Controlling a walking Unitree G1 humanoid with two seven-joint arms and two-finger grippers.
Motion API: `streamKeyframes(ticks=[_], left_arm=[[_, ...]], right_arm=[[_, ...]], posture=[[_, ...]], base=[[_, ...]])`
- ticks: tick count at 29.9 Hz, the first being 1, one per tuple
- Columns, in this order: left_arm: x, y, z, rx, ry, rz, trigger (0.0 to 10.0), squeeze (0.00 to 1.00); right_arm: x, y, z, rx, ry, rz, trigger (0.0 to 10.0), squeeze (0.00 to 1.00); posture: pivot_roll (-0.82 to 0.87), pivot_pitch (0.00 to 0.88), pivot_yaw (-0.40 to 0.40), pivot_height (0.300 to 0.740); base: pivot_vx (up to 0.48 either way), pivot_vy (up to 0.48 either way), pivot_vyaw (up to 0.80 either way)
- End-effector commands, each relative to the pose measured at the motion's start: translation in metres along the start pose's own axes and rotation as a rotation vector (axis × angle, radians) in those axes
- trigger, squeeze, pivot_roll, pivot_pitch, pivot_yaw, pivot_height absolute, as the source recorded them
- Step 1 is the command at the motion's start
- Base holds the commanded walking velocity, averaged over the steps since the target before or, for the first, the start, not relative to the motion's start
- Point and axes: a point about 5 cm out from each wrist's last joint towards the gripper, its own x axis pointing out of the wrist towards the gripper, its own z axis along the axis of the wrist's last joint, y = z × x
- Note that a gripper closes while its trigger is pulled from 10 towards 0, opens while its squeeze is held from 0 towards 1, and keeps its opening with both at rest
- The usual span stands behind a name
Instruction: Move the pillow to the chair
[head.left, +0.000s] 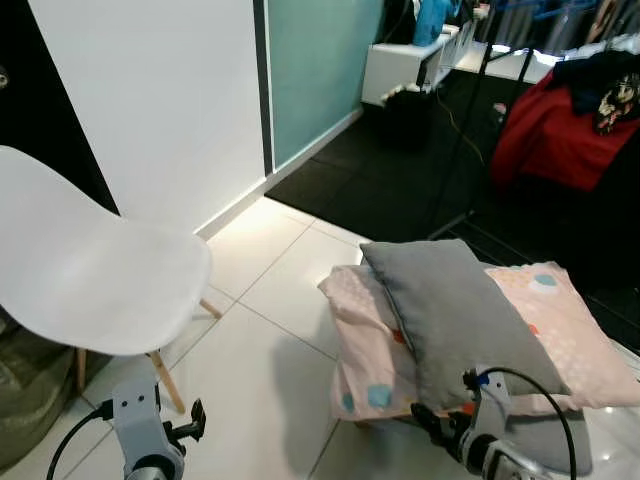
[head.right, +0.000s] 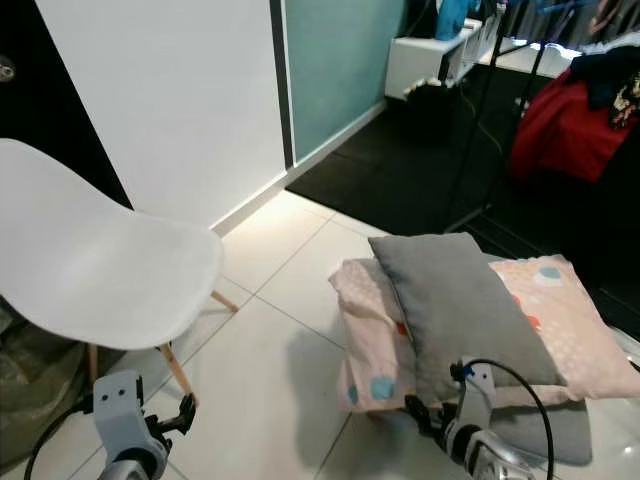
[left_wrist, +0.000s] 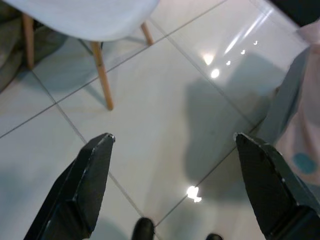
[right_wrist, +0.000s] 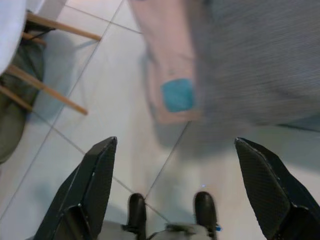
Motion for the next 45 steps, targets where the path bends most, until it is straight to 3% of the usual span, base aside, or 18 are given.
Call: streamKeyframes(ticks=[1, 10, 16, 31, 36, 39, 40, 42, 45], left_arm=[[-0.002, 0.0, -0.004, -0.004, 0.015, 0.001, 10.0, 0.0], [-0.002, -0.001, -0.004, 0.011, 0.021, -0.009, 10.0, 0.0], [-0.002, -0.001, -0.006, 0.015, 0.027, -0.001, 10.0, 0.0], [-0.003, 0.002, -0.009, -0.009, 0.036, 0.011, 10.0, 0.0], [-0.001, 0.002, -0.008, -0.004, 0.035, 0.006, 10.0, 0.0], [0.0, 0.002, -0.007, -0.003, 0.029, 0.006, 10.0, 0.0], [0.0, 0.002, -0.007, -0.003, 0.029, 0.006, 10.0, 0.0], [0.001, 0.004, -0.005, 0.011, 0.022, 0.002, 10.0, 0.0], [0.002, 0.005, -0.003, 0.035, 0.02, -0.003, 10.0, 0.0]], right_arm=[[-0.006, -0.006, -0.016, 0.006, 0.059, -0.025, 10.0, 0.0], [-0.005, -0.004, -0.017, 0.02, 0.042, -0.023, 10.0, 0.0], [-0.005, -0.003, -0.018, 0.029, 0.028, -0.018, 10.0, 0.0], [-0.005, -0.002, -0.016, 0.026, 0.024, 0.009, 10.0, 0.0], [0.001, 0.001, 0.005, 0.033, -0.039, 0.016, 10.0, 0.0], [0.015, 0.022, 0.047, 0.026, -0.132, 0.086, 10.0, 0.0], [0.015, 0.022, 0.047, 0.026, -0.132, 0.086, 10.0, 0.0], [0.022, 0.041, 0.067, 0.008, -0.181, 0.133, 10.0, 0.0], [0.025, 0.052, 0.072, 0.006, -0.204, 0.16, 10.0, 0.0]], posture=[[-0.12, 0.098, -0.017, 0.74], [-0.12, 0.089, -0.017, 0.74], [-0.12, 0.081, -0.017, 0.74], [-0.12, 0.077, -0.014, 0.74], [-0.12, 0.079, -0.01, 0.74], [-0.12, 0.08, -0.004, 0.74], [-0.12, 0.08, -0.004, 0.74], [-0.11, 0.079, 0.003, 0.74], [-0.09, 0.08, 0.001, 0.74]], base=[[0.0, 0.0, -0.76], [0.0, -0.067, -0.76], [0.0, -0.467, 0.0], [0.0, 0.0, 0.0], [0.0, 0.0, 0.0], [0.0, 0.0, 0.0], [0.0, 0.0, 0.0], [0.0, 0.0, 0.0], [0.0, -0.32, 0.0]])
